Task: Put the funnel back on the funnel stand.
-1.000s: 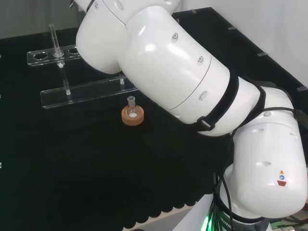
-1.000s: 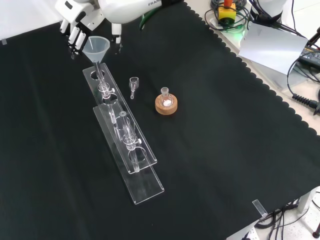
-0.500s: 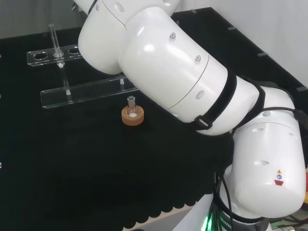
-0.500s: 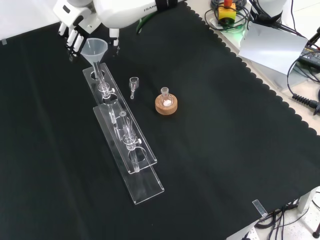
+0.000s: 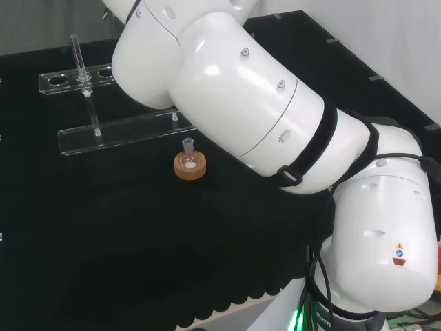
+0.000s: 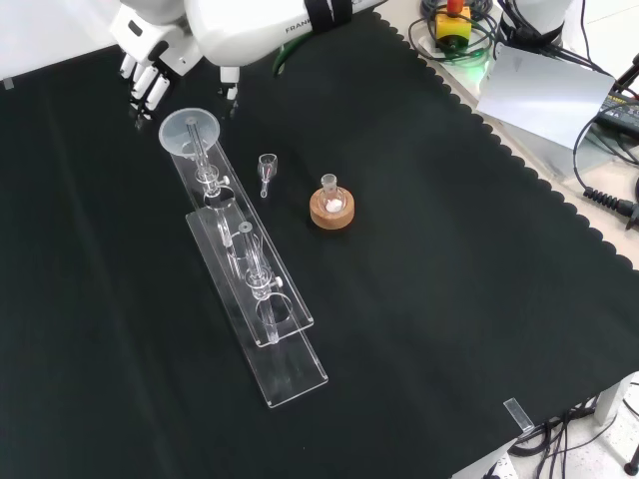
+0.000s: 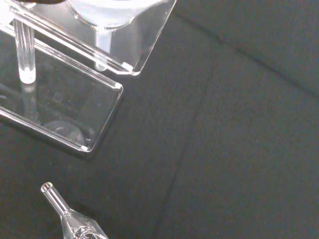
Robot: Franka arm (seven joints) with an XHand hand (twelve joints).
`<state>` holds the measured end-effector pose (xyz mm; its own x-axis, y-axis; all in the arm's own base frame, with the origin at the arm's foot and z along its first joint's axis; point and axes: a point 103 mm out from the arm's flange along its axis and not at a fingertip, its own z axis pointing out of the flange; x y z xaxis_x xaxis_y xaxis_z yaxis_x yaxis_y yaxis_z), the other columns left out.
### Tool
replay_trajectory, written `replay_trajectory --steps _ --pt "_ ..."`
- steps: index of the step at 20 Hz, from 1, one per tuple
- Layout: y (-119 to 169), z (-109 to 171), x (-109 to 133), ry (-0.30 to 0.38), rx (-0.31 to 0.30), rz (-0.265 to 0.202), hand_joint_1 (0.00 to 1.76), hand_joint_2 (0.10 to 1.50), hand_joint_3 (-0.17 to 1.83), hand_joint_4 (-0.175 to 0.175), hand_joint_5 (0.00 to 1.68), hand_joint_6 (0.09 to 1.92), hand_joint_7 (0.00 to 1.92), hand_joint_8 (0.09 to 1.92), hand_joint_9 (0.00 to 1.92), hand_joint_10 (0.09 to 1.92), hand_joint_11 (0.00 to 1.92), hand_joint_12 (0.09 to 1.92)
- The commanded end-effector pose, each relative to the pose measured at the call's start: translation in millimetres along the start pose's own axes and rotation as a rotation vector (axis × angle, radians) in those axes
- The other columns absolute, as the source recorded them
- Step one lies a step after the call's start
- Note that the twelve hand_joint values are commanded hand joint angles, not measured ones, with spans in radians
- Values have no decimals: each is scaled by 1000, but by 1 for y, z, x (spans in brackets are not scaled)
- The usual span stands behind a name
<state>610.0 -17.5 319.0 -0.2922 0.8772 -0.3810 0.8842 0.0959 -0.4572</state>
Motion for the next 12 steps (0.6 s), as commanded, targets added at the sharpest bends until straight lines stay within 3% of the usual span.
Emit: replay_trajectory --steps 1,6,12 --pt "0 1 1 3 -3 -3 599 761 283 -37 291 87 149 719 524 645 390 1400" --pt "-12 -7 -3 16 -40 2 575 743 284 -38 215 87 66 726 377 713 348 1426" --pt "-53 -19 -9 68 -97 15 561 737 279 -37 183 87 46 729 321 737 334 1433"
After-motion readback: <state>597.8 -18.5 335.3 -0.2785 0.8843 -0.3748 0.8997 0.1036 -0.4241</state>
